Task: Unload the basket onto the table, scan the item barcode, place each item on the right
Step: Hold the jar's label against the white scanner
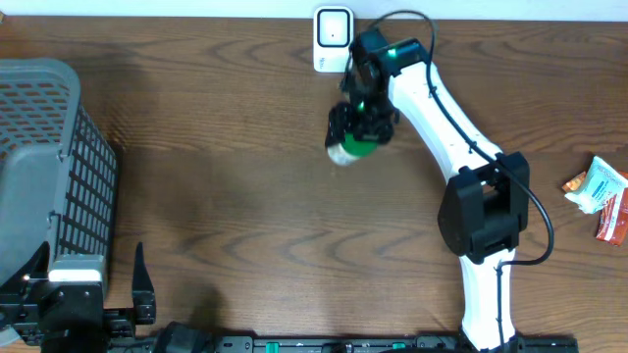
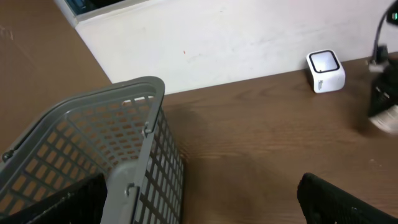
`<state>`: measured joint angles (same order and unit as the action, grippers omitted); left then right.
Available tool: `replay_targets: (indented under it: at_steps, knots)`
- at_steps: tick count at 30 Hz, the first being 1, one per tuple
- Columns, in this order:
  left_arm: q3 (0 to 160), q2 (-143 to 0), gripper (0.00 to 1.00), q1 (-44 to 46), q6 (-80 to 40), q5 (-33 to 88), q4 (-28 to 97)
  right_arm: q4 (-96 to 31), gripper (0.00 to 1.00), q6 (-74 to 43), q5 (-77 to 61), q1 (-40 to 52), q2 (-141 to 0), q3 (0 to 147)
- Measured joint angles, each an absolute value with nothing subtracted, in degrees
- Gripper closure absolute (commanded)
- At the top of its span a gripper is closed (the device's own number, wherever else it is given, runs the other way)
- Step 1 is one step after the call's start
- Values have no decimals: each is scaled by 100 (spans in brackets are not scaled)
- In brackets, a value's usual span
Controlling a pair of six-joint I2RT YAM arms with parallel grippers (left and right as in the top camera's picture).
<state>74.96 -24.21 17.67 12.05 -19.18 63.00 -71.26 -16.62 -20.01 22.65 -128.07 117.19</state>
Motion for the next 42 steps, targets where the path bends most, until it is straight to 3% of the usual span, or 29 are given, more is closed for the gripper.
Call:
replay_targets:
  at_steps: [8, 17, 32, 42]
  knots:
    - [7496, -2421, 2, 1767, 1205, -1918, 6300, -4877, 49, -1625, -810, 2132, -12807, 12057]
    - [7496, -2421, 2, 1767, 1205, -1918, 6300, -2589, 55, -1227, 392, 2145, -13137, 12103]
    - [7496, -2421, 2, 1767, 1205, -1918, 6300, -668, 51, -1015, 624, 2156, -13747, 12099]
    - [7496, -2421, 2, 1767, 1205, -1918, 6302, -375, 50, -762, 760, 2161, -14315, 12101]
